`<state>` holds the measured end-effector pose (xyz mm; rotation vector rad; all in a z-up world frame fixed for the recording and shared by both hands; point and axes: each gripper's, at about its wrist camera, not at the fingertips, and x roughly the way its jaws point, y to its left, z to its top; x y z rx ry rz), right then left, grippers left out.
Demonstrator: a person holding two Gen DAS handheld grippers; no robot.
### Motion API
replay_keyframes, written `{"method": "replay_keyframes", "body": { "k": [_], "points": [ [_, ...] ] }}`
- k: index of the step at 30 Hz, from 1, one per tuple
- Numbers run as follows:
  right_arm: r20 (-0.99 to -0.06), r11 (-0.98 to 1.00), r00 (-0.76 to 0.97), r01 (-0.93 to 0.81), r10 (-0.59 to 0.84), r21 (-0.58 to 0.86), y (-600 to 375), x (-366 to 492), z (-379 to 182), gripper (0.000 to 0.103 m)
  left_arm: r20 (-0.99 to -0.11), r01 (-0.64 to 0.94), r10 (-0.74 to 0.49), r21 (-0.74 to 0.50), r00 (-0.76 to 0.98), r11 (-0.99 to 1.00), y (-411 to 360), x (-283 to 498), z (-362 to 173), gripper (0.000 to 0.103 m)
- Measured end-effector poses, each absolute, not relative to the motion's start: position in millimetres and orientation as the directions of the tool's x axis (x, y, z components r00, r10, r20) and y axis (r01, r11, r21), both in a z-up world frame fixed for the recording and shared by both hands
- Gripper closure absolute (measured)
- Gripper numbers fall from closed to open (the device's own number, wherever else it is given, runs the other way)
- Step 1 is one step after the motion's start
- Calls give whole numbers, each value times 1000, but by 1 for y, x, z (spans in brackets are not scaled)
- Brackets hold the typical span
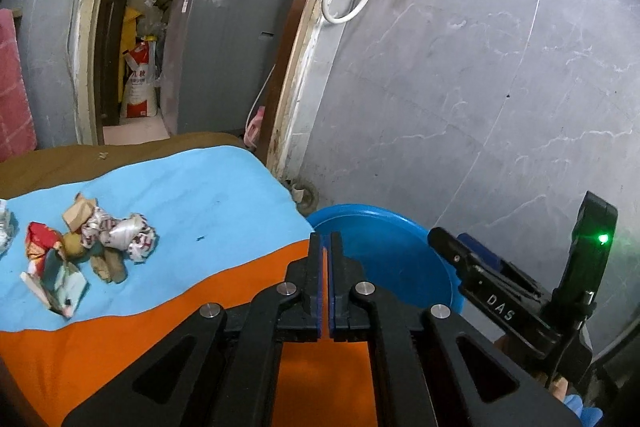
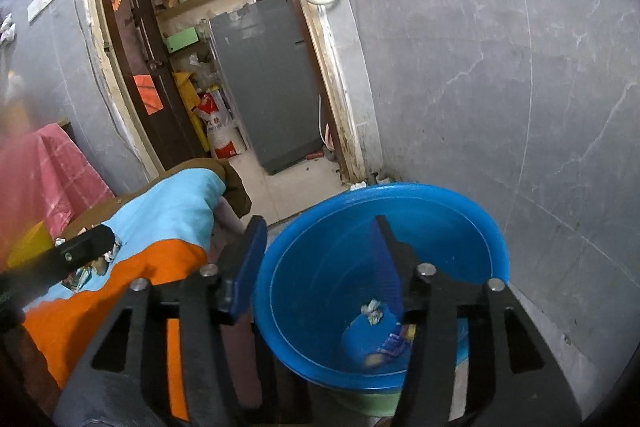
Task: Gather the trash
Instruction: 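Bring both tools back over the table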
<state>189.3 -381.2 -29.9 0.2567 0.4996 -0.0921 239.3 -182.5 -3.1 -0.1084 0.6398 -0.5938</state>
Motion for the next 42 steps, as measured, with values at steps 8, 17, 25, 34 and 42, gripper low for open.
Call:
{"method": "replay_keyframes", "body": {
  "k": [8,17,25,34,42],
  "points": [
    [-384,975,923,95,-12,200,-362,184,-15,0,-492,436,-511,-269,705,859,-155,223,3,64],
    [-217,988,976,21,13,153,-329,167,4,0,-389,308,-396,-272,832,912,-95,204,22,6],
    [-94,993,992,-71,80,98,-287,158,17,0,-236,155,-208,-224,949,962,-39,169,34,2],
    [62,984,984,-172,169,43,-234,142,21,0,-163,59,-79,-122,983,991,7,142,31,2],
    [12,970,971,-236,237,-49,-193,162,17,0,-163,1,-1,-5,987,1000,29,145,13,2]
  ]
}}
